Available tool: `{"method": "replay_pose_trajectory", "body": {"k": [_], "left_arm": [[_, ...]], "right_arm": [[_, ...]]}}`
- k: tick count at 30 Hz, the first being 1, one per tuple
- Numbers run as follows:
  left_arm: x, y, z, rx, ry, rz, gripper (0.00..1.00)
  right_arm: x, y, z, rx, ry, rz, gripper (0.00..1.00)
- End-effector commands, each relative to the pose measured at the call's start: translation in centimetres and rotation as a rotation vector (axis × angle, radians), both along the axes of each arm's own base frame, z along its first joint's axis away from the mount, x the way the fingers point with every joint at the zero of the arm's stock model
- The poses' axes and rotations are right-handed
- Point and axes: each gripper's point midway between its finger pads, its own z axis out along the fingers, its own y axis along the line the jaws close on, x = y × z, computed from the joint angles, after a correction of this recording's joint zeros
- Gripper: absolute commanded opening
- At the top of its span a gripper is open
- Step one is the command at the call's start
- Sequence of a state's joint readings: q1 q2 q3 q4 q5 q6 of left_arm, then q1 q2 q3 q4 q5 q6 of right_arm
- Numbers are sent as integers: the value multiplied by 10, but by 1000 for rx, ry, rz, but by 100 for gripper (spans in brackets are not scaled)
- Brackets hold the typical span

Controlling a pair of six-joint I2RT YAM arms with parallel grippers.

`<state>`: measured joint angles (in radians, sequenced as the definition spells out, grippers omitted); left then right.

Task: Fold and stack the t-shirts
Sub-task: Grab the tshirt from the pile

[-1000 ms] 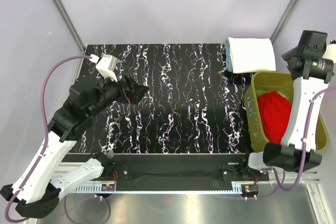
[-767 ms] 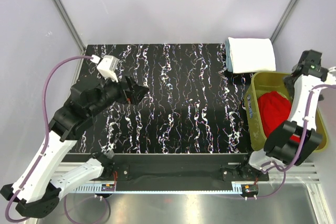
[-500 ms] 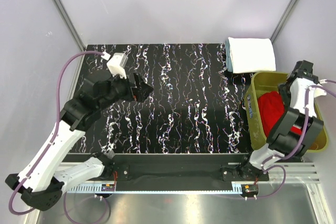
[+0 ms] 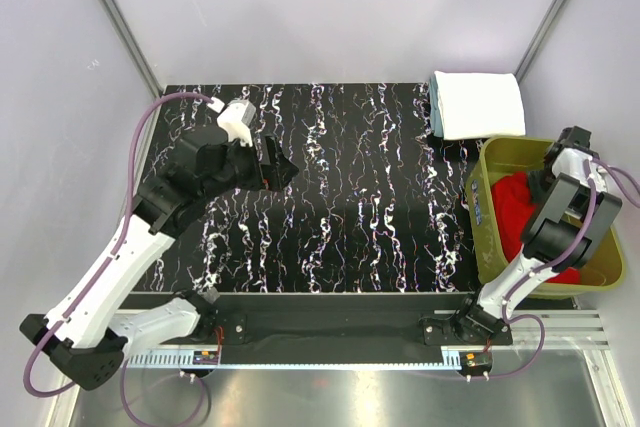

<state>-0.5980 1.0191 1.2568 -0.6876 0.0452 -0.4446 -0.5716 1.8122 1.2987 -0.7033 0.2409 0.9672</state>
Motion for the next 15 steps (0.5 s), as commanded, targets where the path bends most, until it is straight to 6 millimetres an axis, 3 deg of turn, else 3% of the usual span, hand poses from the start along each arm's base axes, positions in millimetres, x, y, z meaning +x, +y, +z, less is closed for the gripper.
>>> {"method": "replay_pose_trajectory", "body": {"k": [1, 4, 6, 7, 8, 10, 11, 13, 14, 15], "left_arm": [[3, -2, 30, -37, -79, -14, 99], [2, 0, 35, -25, -99, -18, 99], [-1, -1, 41, -38, -132, -42, 99], [-3, -4, 43, -51, -149, -65, 98], [-1, -9, 43, -79, -178, -76, 98], [-3, -11, 37, -119, -173, -73, 97], [-2, -12, 39, -145, -176, -64, 97], [5, -8, 29, -141, -152, -10, 98], [7, -7, 20, -132, -132, 7, 98], [10, -3, 15, -134, -121, 36, 98]], "right_arm": [[13, -7, 14, -4, -85, 9, 31], [21, -11, 60, -75, -151, 88, 0], [26, -13, 116, -149, -228, 135, 0], [18, -9, 132, -163, -208, 182, 0], [23, -13, 169, -221, -259, 207, 0], [19, 0, 215, -263, -331, 294, 0], [24, 13, 258, -292, -441, 353, 0], [26, 34, 300, -311, -556, 456, 0], [30, 48, 335, -341, -656, 520, 0], [32, 81, 366, -309, -792, 647, 0]]}}
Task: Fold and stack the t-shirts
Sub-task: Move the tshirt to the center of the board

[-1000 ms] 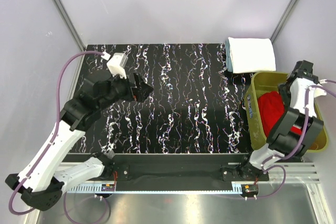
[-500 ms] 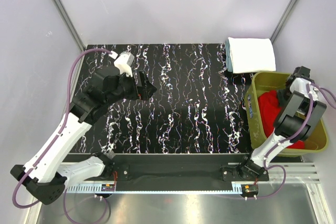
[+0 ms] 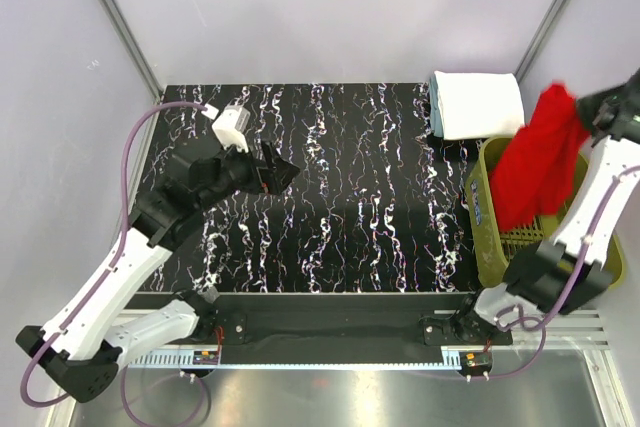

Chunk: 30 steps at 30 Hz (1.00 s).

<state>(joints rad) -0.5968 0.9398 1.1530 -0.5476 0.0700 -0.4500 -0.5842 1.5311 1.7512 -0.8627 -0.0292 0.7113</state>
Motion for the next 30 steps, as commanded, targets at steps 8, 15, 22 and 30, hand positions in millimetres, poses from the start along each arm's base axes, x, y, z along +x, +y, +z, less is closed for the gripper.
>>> {"method": "replay_pose_trajectory", "body": {"k": [8, 15, 22, 30], "left_arm": [[31, 27, -55, -165, 225, 196, 97], [28, 76, -42, -190, 166, 409, 99], [24, 101, -56, -117, 162, 512, 99], [29, 84, -101, -51, 239, 378, 99]], "right_arm": [[-46, 254, 296, -148, -833, 975, 0], [-45, 320, 257, 12, -805, 1138, 4], [-27, 444, 22, 187, -320, 1335, 13], [-29, 439, -84, -159, 122, 1286, 68]]}}
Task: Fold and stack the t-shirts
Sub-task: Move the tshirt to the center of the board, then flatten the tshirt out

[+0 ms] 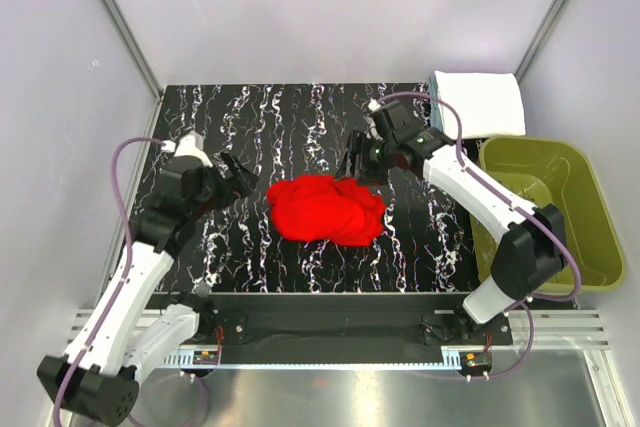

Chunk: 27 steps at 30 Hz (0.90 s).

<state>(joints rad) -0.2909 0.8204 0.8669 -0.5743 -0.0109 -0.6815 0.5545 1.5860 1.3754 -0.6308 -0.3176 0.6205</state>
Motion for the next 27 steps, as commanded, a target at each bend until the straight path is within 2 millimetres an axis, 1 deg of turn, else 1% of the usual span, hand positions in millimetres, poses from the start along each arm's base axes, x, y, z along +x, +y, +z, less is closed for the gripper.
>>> {"method": "replay_pose_trajectory", "body": {"k": [1, 2, 3, 4, 5, 6, 7, 8, 9, 10, 12, 13, 14, 15, 16, 17, 19, 20, 21, 22, 23, 24, 25, 26, 27], "left_arm": [[11, -17, -9, 19, -4, -120, 98], [15, -25, -22, 15, 43, -153, 97], [18, -28, -28, 10, 64, -162, 97], [24, -35, -42, 10, 100, -176, 96], [26, -41, -49, -2, 124, -185, 95], [28, -44, -58, -6, 154, -185, 95], [31, -49, -64, -12, 172, -193, 95], [33, -55, -80, -5, 220, -201, 94], [37, -58, -85, -2, 227, -203, 94], [39, -62, -99, 8, 268, -207, 94], [46, -69, -106, -9, 283, -209, 94], [48, -71, -120, -6, 318, -207, 93], [49, -76, -122, -27, 326, -222, 92], [53, -82, -122, -46, 312, -241, 87], [52, -87, -129, -51, 330, -254, 84], [51, -90, -131, -57, 338, -265, 82], [47, -95, -140, -42, 358, -282, 70], [47, -94, -142, -33, 362, -274, 57], [45, -93, -147, -28, 372, -270, 37], [44, -93, -147, -27, 369, -266, 29], [43, -93, -149, -31, 370, -267, 24], [43, -93, -148, -34, 367, -268, 18], [43, -94, -144, -36, 358, -271, 0], [45, -93, -141, -29, 350, -269, 0], [49, -93, -133, -23, 337, -271, 0]], "right_arm": [[42, -54, 45, -228, -248, -136, 69], [52, -69, 36, -302, -246, -189, 70], [61, -82, 32, -323, -239, -217, 70], [67, -85, 29, -320, -235, -225, 69], [72, -83, 20, -291, -204, -209, 69], [80, -79, 15, -260, -202, -199, 67], [88, -80, 14, -238, -192, -198, 65], [92, -72, -2, -226, -148, -163, 61], [96, -70, -10, -236, -144, -139, 59], [100, -61, -23, -222, -109, -107, 57], [102, -50, -37, -200, -96, -38, 57], [100, -42, -43, -168, -86, 5, 58], [93, -30, -52, -113, -56, 70, 61], [93, -25, -59, -95, -60, 104, 63], [89, -20, -63, -74, -53, 134, 65], [85, -9, -65, -27, -55, 190, 67], [78, 0, -70, 8, -48, 243, 69], [73, 8, -75, 11, -41, 269, 69], [74, 13, -77, 11, -62, 286, 69], [71, 20, -84, 24, -53, 306, 69], [67, 30, -85, 35, -57, 333, 69], [67, 34, -89, 34, -53, 341, 68], [70, 34, -99, 3, -44, 331, 64], [72, 34, -103, -11, -43, 322, 58], [76, 35, -100, -12, -53, 314, 52]]}}
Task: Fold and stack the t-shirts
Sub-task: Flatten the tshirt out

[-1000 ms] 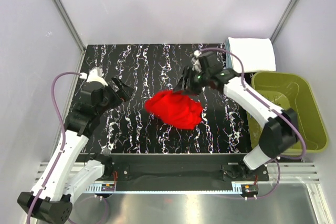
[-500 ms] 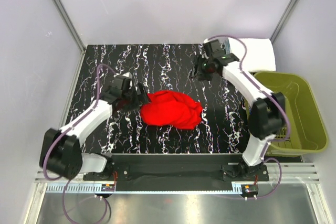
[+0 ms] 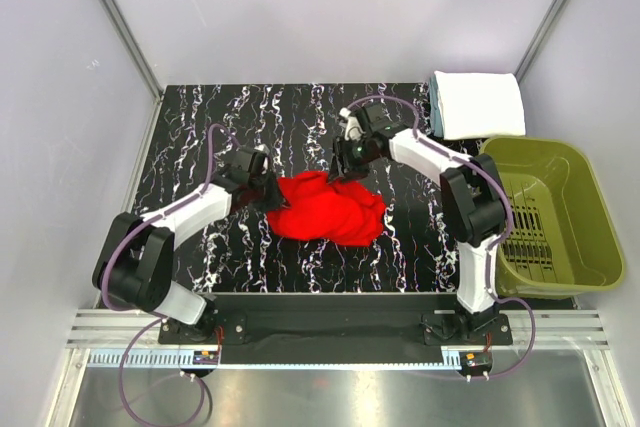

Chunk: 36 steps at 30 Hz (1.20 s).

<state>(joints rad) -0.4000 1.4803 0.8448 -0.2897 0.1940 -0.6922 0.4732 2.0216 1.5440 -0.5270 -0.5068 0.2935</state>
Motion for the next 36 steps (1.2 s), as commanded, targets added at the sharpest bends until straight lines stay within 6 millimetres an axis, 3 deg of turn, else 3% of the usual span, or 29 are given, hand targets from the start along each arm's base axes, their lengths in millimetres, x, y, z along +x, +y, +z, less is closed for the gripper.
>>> {"method": "replay_pose_trajectory", "body": {"k": [1, 2, 3, 4, 5, 6, 7, 8, 9, 10, 11, 12, 14, 16, 17, 18, 19, 20, 21, 22, 24, 25, 26, 27, 28, 29, 33, 34, 36], "left_arm": [[18, -5, 31, -21, -107, -18, 0], [31, -9, 54, -25, -163, -22, 0], [34, -8, 60, -5, -164, -30, 0], [42, -5, 70, 26, -192, -46, 0], [63, -10, 109, 21, -271, -45, 0], [64, -7, 115, 57, -252, -47, 0], [75, 1, 130, 111, -294, -30, 0], [86, 4, 171, 120, -362, -13, 0], [92, 7, 189, 139, -396, -4, 0], [99, 17, 208, 195, -445, 24, 0], [103, 21, 251, 196, -512, 44, 0], [106, 26, 267, 223, -547, 52, 0], [104, 28, 314, 201, -627, 60, 0], [98, 24, 332, 163, -660, 40, 0], [91, 24, 341, 142, -679, 39, 0], [85, 21, 342, 112, -677, 27, 0], [81, 19, 321, 114, -632, 11, 0], [71, 21, 325, 93, -649, 14, 0], [66, 20, 314, 80, -626, 16, 0], [60, 23, 273, 106, -543, 10, 0], [45, 27, 250, 91, -521, 22, 0], [36, 30, 201, 121, -429, 16, 0], [27, 34, 186, 120, -403, 25, 0], [17, 29, 165, 89, -350, 9, 0], [4, 28, 124, 85, -281, -16, 0], [-6, 23, 111, 46, -250, -24, 0], [-59, -8, 39, -179, -62, -103, 0], [-60, -15, 36, -199, -66, -121, 8], [-67, -16, 26, -148, -58, -142, 28]], "right_arm": [[19, 14, 3, 6, -80, 18, 28], [23, 9, 3, -31, -85, 1, 17], [40, 9, 20, -44, -140, -19, 2], [54, -1, 22, -110, -179, -61, 0], [59, -11, 28, -161, -189, -81, 0], [84, -24, 59, -207, -282, -159, 0], [92, -32, 78, -236, -322, -196, 0], [91, -47, 93, -292, -331, -226, 0], [107, -64, 147, -317, -455, -318, 0], [103, -77, 166, -355, -481, -331, 0], [104, -84, 191, -358, -530, -356, 0], [103, -89, 243, -319, -629, -400, 0], [89, -97, 286, -286, -690, -412, 0], [72, -99, 308, -242, -709, -402, 0], [65, -101, 298, -254, -674, -389, 0], [51, -104, 309, -225, -683, -386, 0], [45, -102, 309, -200, -678, -386, 0], [38, -101, 279, -228, -612, -360, 0], [20, -103, 291, -177, -628, -350, 0], [17, -99, 290, -134, -632, -356, 0], [-9, -95, 253, -107, -549, -319, 0], [-13, -93, 243, -89, -540, -320, 0], [-27, -90, 200, -99, -446, -280, 0], [-38, -90, 193, -73, -437, -270, 0], [-40, -88, 180, -61, -418, -278, 0], [-52, -94, 149, -100, -358, -281, 0], [-85, -113, 81, -207, -196, -306, 0], [-99, -125, 57, -268, -143, -310, 0], [-116, -142, 43, -335, -109, -324, 3]]}}
